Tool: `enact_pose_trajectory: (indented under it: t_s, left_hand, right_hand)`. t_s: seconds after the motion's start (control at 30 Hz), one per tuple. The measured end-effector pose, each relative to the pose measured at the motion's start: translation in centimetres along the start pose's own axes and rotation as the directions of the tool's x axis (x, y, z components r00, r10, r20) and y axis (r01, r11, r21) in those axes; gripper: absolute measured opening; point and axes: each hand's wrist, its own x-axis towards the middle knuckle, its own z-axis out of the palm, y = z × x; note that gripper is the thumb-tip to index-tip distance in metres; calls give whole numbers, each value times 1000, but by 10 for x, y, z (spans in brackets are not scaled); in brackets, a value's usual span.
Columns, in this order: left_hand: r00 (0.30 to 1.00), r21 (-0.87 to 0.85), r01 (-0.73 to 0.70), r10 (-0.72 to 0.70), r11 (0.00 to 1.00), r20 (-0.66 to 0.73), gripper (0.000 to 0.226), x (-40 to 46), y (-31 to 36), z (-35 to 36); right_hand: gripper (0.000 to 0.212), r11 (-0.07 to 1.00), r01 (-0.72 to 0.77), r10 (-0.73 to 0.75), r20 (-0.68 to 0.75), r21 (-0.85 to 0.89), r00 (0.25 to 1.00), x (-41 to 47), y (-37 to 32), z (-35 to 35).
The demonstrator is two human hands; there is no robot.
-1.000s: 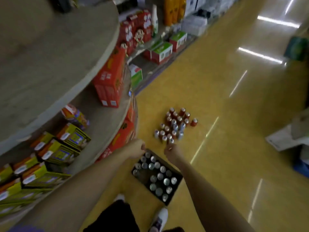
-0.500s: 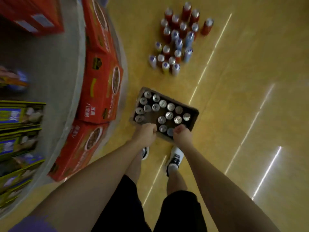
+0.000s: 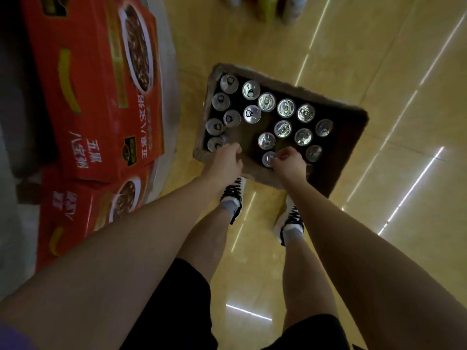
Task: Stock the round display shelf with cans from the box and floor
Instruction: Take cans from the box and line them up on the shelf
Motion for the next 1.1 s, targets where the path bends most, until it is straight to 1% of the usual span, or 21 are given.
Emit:
enact_pose_trajectory:
  t_s: [0.1, 0.2, 0.3, 0.4, 0.47, 0.6, 0.77, 0.9, 0.93, 1.0, 1.1]
  left_hand:
    - [1000, 17, 1, -1, 1000, -11, 34, 16, -9, -3]
    - [1000, 11, 4, -3, 1000, -23, 36, 29, -15, -9]
    - [998, -8, -2, 2, 1000, -55, 36, 37, -17, -20]
    - [996, -4, -18, 18, 1000, -89, 31, 39, -13, -39]
    - [993, 5, -15, 15, 1000, -113, 26, 42, -11, -49]
    - [991, -19, -5, 2, 1000, -132, 32, 58, -11, -56]
    - [990, -28, -17, 13, 999, -142, 34, 87, -30, -36]
    - [993, 88, -63, 71, 994, -96, 45, 105, -48, -7]
    - [993, 111, -84, 93, 990, -72, 47, 109, -51, -1]
    - [993, 137, -101, 108, 985, -45, 47, 116, -54, 10]
    - [995, 119, -63, 72, 991, -75, 42, 123, -57, 19]
  right_hand:
    - [24, 1000, 9, -9, -1, 7, 1000, 13, -6, 11]
    - [28, 998, 57, -57, 11, 33, 998, 24, -15, 19]
    - [25, 994, 107, -107, -3, 31, 994, 33, -32, 19]
    - [25, 991, 131, -130, -24, 39, 991, 37, -55, 11]
    - [31, 985, 171, -171, 1, -17, 985, 39, -68, 10]
    - [39, 956, 256, -250, 57, -146, 967, 50, -80, 17]
    - [51, 899, 307, -317, 18, -312, 948, 82, -77, 47]
    - [62, 862, 345, -363, 22, -372, 931, 111, -64, 75]
    - [60, 854, 354, -374, 23, -380, 927, 118, -61, 82]
    - [51, 870, 345, -367, 6, -351, 930, 130, -58, 95]
    - [42, 894, 312, -343, -42, -323, 939, 138, -59, 108]
